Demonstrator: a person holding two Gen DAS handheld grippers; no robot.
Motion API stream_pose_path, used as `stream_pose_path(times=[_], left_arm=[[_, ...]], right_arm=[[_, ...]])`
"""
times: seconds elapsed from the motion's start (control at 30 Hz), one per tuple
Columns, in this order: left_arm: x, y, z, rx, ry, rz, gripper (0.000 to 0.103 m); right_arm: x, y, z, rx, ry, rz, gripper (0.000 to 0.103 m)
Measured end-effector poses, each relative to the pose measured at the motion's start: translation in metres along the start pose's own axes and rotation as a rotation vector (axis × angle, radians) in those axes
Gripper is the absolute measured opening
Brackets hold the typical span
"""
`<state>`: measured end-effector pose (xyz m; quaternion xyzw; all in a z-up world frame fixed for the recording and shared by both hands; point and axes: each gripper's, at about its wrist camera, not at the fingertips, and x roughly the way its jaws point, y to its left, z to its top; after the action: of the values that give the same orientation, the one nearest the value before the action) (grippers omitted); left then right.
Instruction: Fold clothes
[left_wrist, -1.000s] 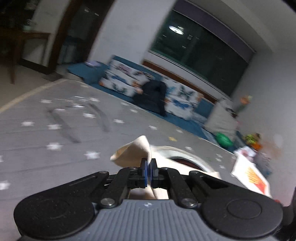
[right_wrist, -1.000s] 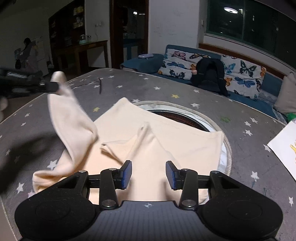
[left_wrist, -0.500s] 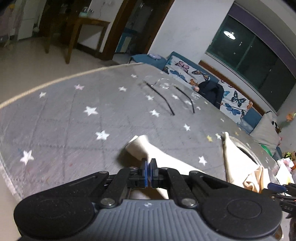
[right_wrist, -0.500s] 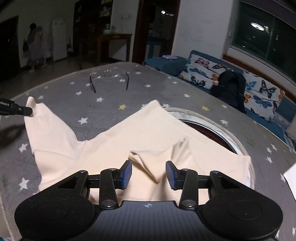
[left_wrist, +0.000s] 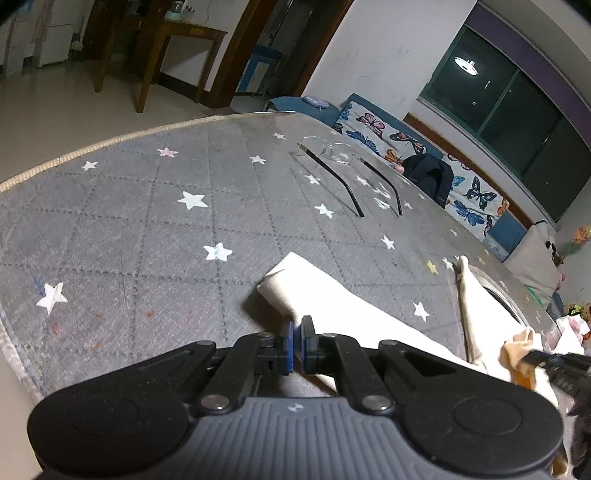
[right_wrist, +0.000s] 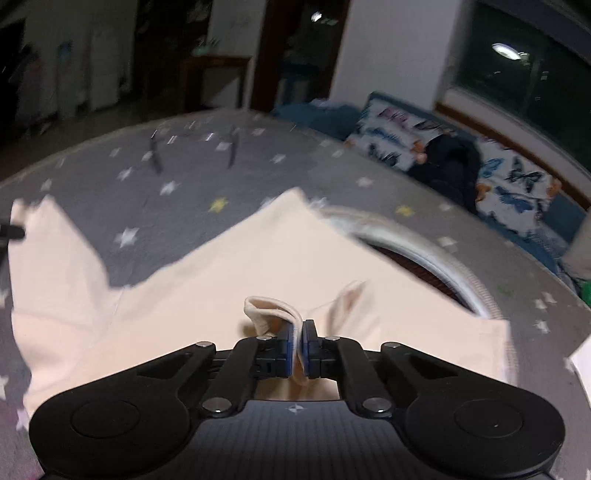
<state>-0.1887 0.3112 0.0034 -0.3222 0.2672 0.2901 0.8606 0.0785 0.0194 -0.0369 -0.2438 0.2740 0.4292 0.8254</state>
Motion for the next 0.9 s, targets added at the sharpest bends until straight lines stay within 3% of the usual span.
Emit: stream_pose_path(times=[0.23,0.43,0.6,0.67,0.9], left_arm=[[0.000,-0.007,0.001,0.045,0.010,0.016,0.007],[-0.001,-0.012,0.002,0.086,0.018,0.032,0.011],[-0.010,-0.017,0.004,0.141,0.015,0.040,0.013],[-0.015,-0.020,0.005,0.170,0.011,0.041,0.020],[-0.031,-0.043,0.009,0.271,0.002,-0.007,0.021]], right_arm=[[-0.069,-0.048,0.007,0.106,-0.142,-0.084,0.005],[-0.132,-0.094,-0.009,0.194,-0.194,-0.196,0.005],[-0.174,-0.121,-0.045,0.272,-0.169,-0.274,0.005],[-0.185,-0.128,-0.063,0.305,-0.150,-0.304,0.005],[-0.197,-0.160,-0.124,0.496,-0.070,-0.381,0.006]])
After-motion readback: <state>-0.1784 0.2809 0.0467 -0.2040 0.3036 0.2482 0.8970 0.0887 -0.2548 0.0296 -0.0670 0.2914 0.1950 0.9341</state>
